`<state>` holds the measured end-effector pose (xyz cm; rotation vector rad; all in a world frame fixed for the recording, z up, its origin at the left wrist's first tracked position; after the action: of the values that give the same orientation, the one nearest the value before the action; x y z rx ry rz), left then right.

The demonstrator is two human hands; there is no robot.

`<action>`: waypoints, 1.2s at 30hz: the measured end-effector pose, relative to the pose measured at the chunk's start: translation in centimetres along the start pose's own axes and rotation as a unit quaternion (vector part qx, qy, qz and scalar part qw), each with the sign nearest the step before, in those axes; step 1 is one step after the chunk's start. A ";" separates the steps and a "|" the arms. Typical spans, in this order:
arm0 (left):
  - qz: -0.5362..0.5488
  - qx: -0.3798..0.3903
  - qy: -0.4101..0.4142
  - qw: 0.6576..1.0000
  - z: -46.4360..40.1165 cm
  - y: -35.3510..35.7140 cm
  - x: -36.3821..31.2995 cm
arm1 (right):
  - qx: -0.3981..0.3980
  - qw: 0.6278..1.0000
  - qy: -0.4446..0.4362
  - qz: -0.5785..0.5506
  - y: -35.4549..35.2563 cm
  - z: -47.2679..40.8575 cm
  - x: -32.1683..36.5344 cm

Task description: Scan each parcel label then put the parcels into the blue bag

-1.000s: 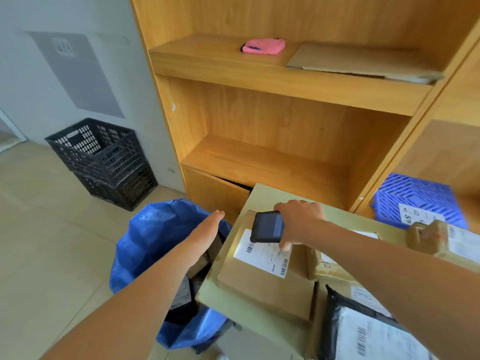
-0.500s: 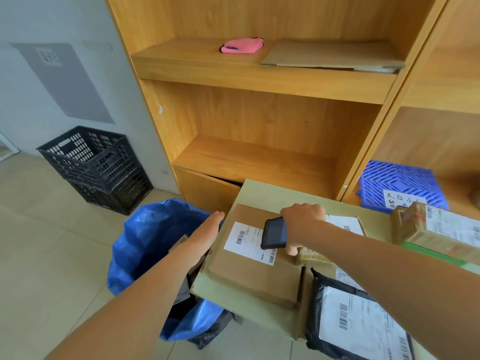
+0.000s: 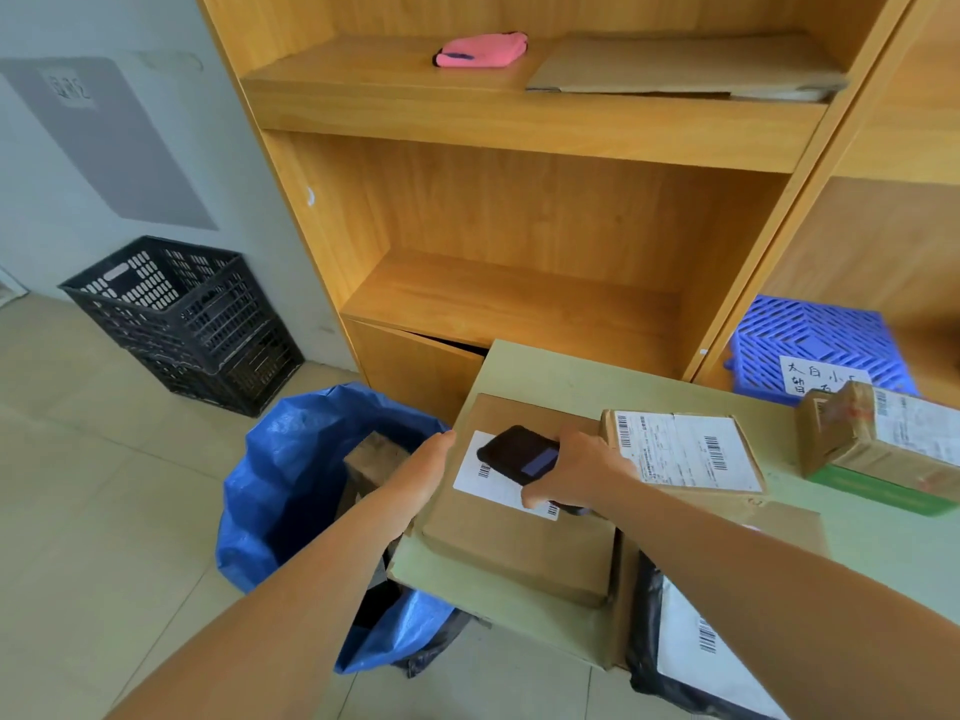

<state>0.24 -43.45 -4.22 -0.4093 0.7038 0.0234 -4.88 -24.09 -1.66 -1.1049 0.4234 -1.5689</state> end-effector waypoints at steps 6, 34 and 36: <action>-0.006 0.042 0.007 0.999 -2.0 1.1 1.3 | -0.027 0.997 0.067 -0.037 1.0 -2.0 -2.1; -0.057 0.082 0.028 0.995 -6.9 -0.7 5.4 | -0.127 0.933 0.118 -0.314 6.1 -4.9 -2.8; -0.041 0.060 0.018 0.997 -6.8 -2.5 5.9 | -0.134 0.928 0.098 -0.334 5.9 -5.0 -1.1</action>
<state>0.92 -48.95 -11.70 -0.3233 0.7190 -0.1031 -5.70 -26.39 -9.14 -1.3966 0.4253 -2.2852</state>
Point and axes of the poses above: each hand's wrist, its own z-axis away from the middle knuckle, its own y-axis out of the palm, x = y × z, the point moved 1 cm from there along -z, towards the middle knuckle, and after that the axes turned 7 degrees about -z, right-handed, at the moved point
